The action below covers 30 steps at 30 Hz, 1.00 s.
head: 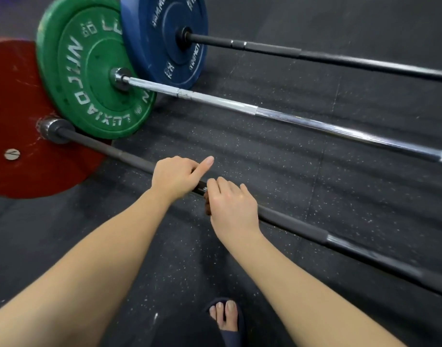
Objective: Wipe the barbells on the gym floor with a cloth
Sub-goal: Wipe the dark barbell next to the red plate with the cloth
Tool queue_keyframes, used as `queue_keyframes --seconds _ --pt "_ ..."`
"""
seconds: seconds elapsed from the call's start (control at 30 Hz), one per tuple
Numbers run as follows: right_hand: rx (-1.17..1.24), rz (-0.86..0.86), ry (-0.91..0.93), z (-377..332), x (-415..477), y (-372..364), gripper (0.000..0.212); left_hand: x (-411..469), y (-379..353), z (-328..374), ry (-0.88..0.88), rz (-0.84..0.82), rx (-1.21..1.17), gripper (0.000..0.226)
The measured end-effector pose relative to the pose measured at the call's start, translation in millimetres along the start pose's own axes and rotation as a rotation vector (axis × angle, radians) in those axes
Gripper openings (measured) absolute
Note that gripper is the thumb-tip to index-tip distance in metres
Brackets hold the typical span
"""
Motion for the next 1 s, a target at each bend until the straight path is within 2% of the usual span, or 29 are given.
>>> queue_keyframes --seconds 0.17,0.27,0.37,0.5,0.6,0.67,0.8,0.93,1.0 --pt "-0.037 -0.062 0.017 12.8 -17.5 5.4 0.081 0.6 5.6 1.7 -0.008 -0.114 0.015 0.083" --pt "-0.084 -0.094 0.005 37.0 -39.0 15.6 0.082 -1.3 11.0 5.9 0.003 -0.196 0.086 0.085" --pt "-0.085 -0.133 0.000 63.2 -64.7 27.4 0.079 -5.9 18.7 12.4 0.009 -0.381 0.221 0.078" --pt "-0.060 -0.150 -0.004 73.1 -73.0 34.1 0.075 -9.3 37.9 17.4 0.033 -0.638 0.158 0.089" --pt "-0.019 -0.134 -0.008 69.1 -73.3 34.4 0.070 -11.7 41.5 27.1 0.045 -0.737 0.125 0.091" --pt "0.027 -0.117 -0.003 69.7 -75.9 34.0 0.071 -7.9 35.3 28.3 0.102 -0.681 0.131 0.097" --pt "0.056 -0.086 -0.007 71.7 -77.9 32.7 0.062 -14.8 17.2 28.3 0.097 -0.377 0.169 0.108" --pt "0.061 -0.074 -0.008 71.1 -75.4 33.8 0.058 -13.0 12.9 28.3 0.119 -0.317 0.228 0.075" --pt "0.065 -0.075 -0.012 68.2 -70.7 33.4 0.058 -9.6 11.5 29.2 0.153 -0.338 0.189 0.087"
Point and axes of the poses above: each hand's wrist, its own x-axis towards the middle knuckle, its own y-axis out of the back of the hand, z = x × y, the point moved 2 cm from there along x, towards the middle knuckle, and after that the axes turned 15 degrees about -z, right-handed, at the moved point
